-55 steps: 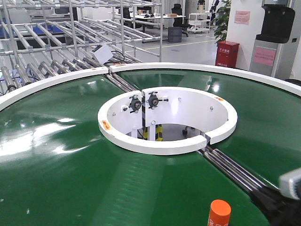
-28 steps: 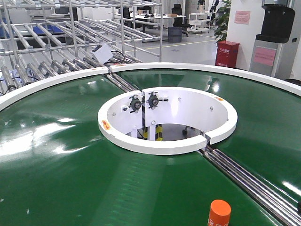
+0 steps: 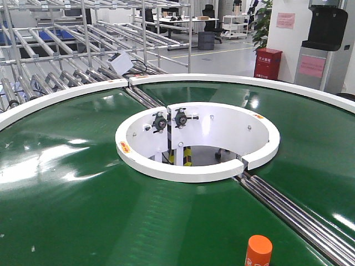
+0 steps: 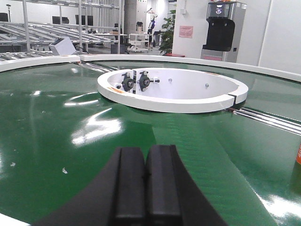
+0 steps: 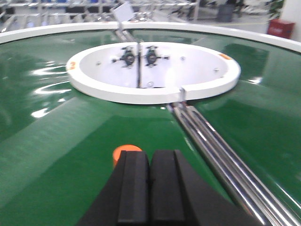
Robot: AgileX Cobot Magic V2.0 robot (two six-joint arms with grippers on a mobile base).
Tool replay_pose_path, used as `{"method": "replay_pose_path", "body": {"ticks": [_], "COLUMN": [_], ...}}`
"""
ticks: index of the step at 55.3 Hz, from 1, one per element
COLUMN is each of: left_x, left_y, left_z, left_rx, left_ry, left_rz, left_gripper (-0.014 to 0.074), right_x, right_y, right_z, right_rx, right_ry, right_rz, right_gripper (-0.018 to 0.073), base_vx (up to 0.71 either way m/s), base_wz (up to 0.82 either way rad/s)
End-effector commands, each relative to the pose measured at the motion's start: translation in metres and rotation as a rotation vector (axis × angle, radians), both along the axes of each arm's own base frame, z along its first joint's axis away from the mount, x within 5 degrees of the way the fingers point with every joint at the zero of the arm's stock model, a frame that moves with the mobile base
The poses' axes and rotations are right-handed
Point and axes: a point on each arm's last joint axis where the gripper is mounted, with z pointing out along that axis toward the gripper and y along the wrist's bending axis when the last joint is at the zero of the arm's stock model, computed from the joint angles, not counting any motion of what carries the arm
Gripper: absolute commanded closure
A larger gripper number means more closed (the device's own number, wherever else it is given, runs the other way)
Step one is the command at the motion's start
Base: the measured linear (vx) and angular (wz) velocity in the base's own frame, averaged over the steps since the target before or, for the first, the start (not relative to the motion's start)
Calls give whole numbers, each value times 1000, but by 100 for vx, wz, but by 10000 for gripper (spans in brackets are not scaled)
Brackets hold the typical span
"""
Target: Grab orange capacitor from left shelf to right conveyor
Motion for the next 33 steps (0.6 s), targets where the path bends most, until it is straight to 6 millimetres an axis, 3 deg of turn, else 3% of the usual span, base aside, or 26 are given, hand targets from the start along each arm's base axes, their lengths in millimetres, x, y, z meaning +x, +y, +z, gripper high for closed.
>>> {"method": "replay_pose_path", "body": {"ticks": [1,7,11,33], "left_x": [-2,-2,-2,-2], "left_y": [1,1,1,1], "left_z": [18,18,18,18], "left_rx": [-37,-37,-37,-37], "left_ry": [-109,-109,-109,-109], "left_rz": [-5,-5,-5,-5], "left_gripper": [603,603,603,603], "right_x": [-9,-20,-26,-27], "right_y": [-6,-10,-11,-11], "right_z": [-14,-50,-62,-62], "right_rx": [17,45,70,64], "right_ry": [-151,-241,-259,-256], "right_rz": [-66,-114,-122,-125], "right_gripper": [571,571,571,571], "base_vx": [0,0,0,0], "base_wz": [0,0,0,0]}}
